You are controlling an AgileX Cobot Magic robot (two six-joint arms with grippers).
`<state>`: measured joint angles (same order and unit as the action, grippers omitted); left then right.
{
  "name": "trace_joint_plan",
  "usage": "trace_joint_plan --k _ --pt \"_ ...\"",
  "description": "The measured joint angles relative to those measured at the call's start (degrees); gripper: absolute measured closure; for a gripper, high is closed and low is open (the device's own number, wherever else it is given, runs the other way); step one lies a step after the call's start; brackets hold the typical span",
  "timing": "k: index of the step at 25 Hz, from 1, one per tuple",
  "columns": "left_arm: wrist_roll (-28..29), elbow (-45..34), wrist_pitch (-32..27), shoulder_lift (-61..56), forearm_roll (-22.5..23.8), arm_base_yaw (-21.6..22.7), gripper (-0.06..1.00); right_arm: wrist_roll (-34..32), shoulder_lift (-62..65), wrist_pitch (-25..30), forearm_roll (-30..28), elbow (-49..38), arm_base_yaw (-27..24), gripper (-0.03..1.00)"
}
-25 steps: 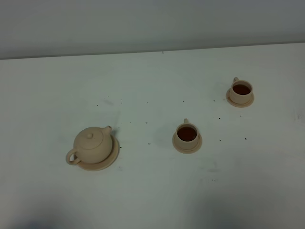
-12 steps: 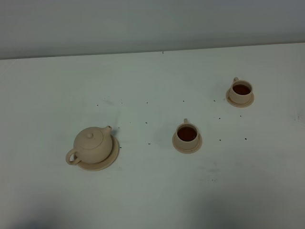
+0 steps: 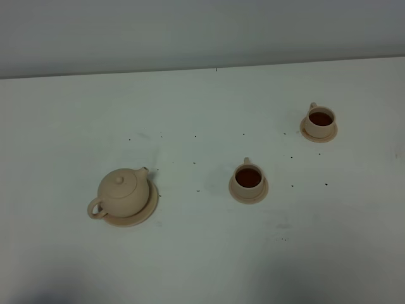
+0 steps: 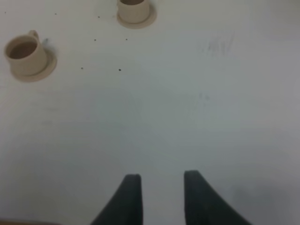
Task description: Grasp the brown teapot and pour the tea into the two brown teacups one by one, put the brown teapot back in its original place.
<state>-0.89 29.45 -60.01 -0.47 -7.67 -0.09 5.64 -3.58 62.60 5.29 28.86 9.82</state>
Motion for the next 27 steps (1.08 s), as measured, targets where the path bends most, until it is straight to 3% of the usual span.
trace_joint_plan --k 27 --pt "0.0 0.0 0.0 0.0 0.0 0.0 0.89 0.0 0.0 0.0 0.0 0.0 0.0 0.73"
